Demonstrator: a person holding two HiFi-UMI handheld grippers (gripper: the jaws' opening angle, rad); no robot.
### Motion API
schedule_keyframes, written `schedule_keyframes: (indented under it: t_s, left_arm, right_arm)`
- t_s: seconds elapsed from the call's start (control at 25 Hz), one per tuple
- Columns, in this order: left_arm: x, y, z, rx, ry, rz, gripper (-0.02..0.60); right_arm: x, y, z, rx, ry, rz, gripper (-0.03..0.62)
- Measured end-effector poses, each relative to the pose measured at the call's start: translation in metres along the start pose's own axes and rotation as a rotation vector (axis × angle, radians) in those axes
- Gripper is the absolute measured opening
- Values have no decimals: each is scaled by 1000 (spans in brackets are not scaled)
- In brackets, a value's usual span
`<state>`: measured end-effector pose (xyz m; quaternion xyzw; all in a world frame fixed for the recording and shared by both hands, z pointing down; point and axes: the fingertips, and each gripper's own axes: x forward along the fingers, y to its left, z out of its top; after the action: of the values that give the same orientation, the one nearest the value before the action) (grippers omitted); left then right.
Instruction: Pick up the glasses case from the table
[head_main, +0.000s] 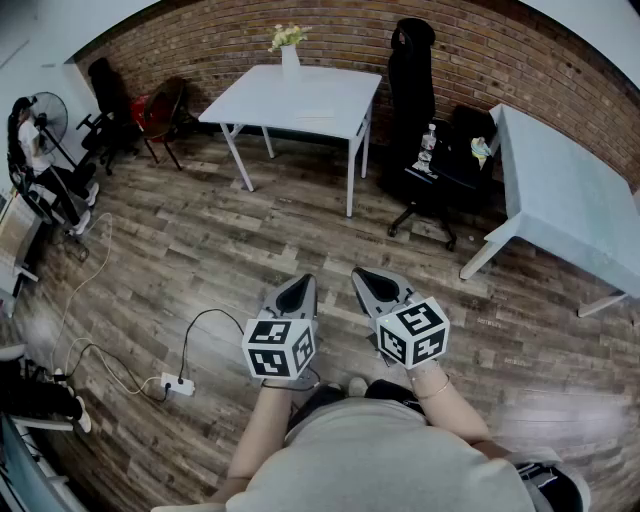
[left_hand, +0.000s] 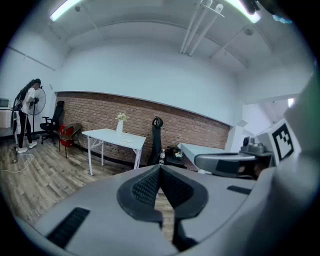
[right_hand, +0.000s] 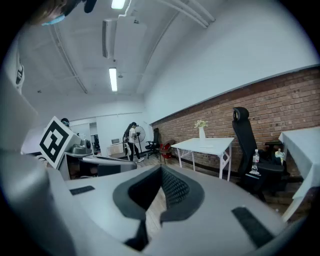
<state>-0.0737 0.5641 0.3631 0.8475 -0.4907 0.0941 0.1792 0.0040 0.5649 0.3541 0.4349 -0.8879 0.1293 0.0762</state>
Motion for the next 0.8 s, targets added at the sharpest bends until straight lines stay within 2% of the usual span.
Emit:
schedule_keyframes:
  t_s: [0.36, 0.6, 0.8]
  left_arm:
    - [4, -9, -6, 16, 22, -15, 8]
    - [3, -11, -2, -8, -15, -5, 8]
    - [10, -27, -6, -49, -33, -15, 8]
  right_arm:
    - [-8, 0, -5, -22, 13, -2, -2]
    - [-16, -6, 1, -20, -24, -30, -2]
    - [-23, -7, -7, -42, -14, 15, -2]
